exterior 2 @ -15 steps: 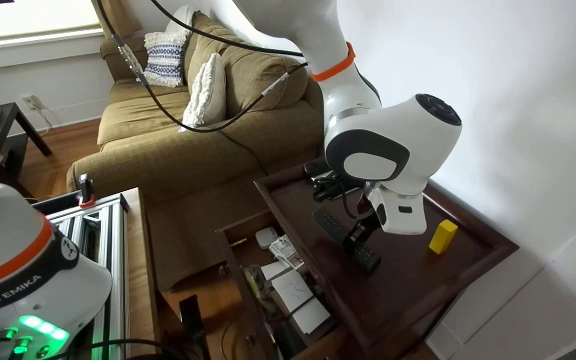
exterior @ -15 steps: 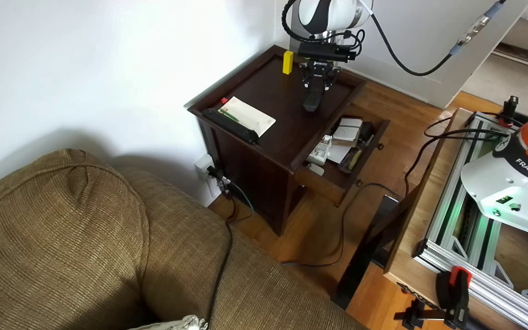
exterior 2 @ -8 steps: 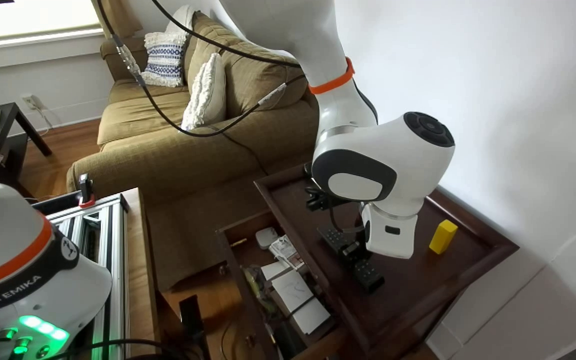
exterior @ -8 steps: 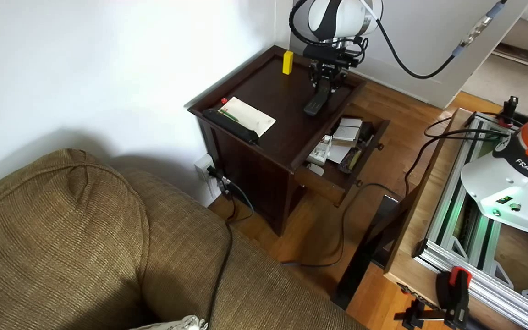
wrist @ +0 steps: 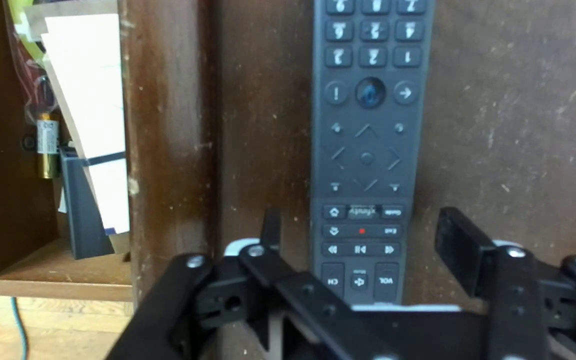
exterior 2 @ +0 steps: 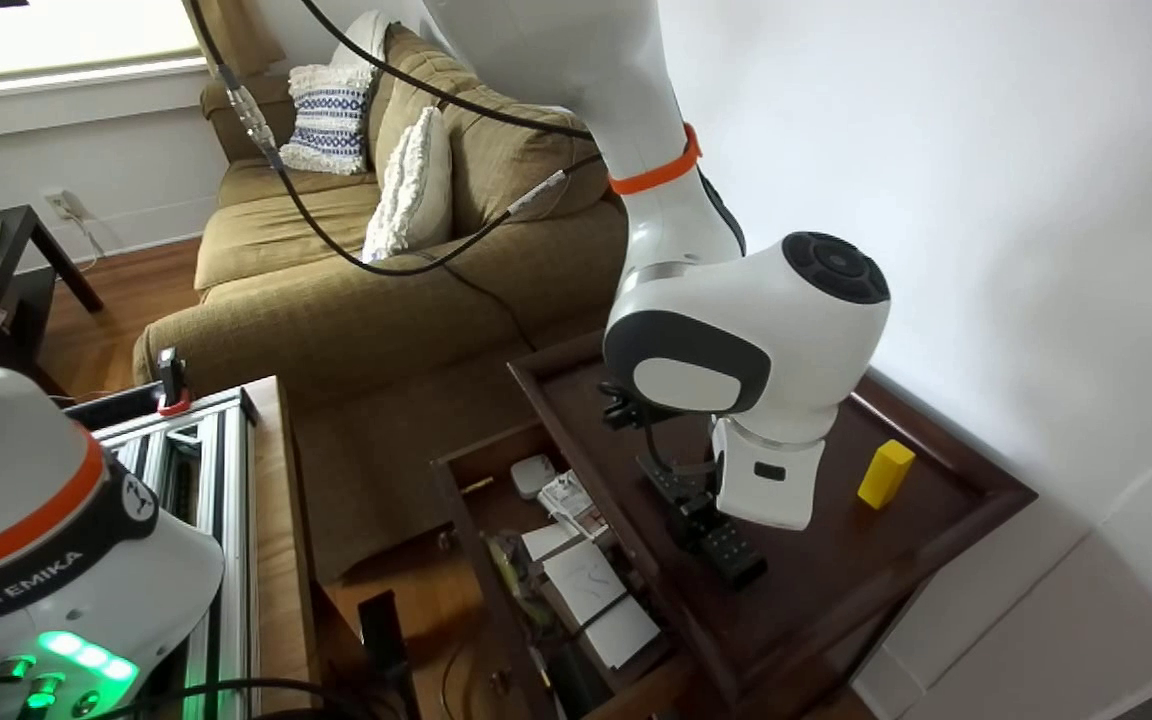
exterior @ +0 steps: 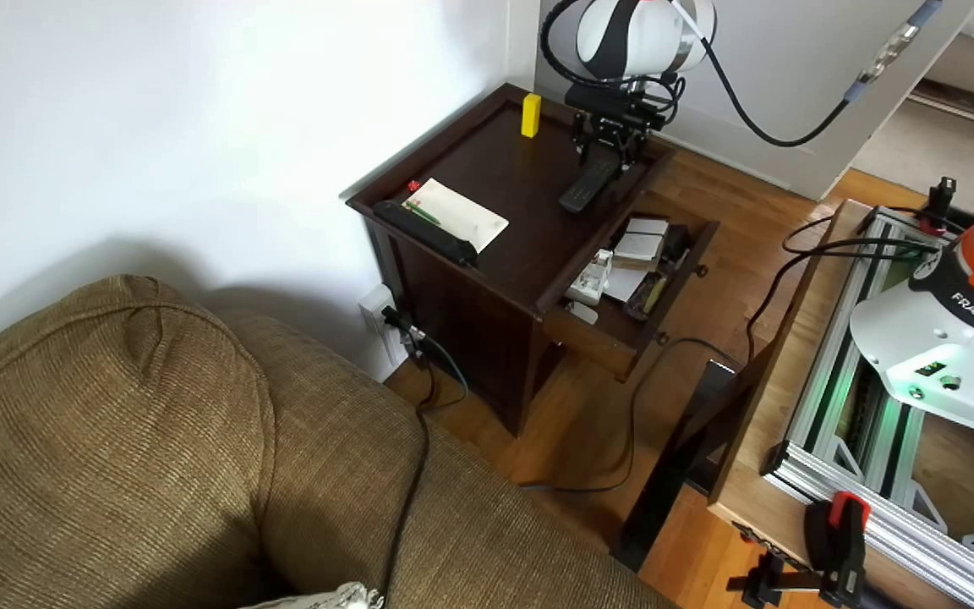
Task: Move the black remote control to the right
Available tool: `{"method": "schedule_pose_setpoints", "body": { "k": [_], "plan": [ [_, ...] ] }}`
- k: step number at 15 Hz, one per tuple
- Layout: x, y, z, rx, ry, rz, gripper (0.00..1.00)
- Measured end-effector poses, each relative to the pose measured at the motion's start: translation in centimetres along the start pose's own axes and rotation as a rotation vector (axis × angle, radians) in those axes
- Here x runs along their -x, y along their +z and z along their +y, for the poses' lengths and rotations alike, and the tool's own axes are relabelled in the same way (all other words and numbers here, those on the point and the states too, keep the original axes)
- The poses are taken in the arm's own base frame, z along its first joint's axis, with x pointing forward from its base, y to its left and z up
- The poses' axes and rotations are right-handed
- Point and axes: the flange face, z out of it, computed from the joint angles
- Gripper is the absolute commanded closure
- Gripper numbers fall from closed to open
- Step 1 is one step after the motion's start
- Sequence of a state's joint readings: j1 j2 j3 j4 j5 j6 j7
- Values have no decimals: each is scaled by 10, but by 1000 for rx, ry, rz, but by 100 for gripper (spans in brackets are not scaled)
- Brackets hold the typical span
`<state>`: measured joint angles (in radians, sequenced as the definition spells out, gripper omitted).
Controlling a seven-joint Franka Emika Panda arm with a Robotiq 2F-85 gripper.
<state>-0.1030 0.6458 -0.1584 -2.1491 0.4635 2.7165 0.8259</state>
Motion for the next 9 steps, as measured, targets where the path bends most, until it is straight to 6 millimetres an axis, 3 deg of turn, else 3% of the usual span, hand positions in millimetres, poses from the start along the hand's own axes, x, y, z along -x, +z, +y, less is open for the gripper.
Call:
{"method": "schedule_pose_setpoints", "body": {
  "k": [3,9],
  "plan": [
    [13,-13,9,-78,-92,101,0],
    [62,-42,37,-135,-366,282,0]
  ]
}}
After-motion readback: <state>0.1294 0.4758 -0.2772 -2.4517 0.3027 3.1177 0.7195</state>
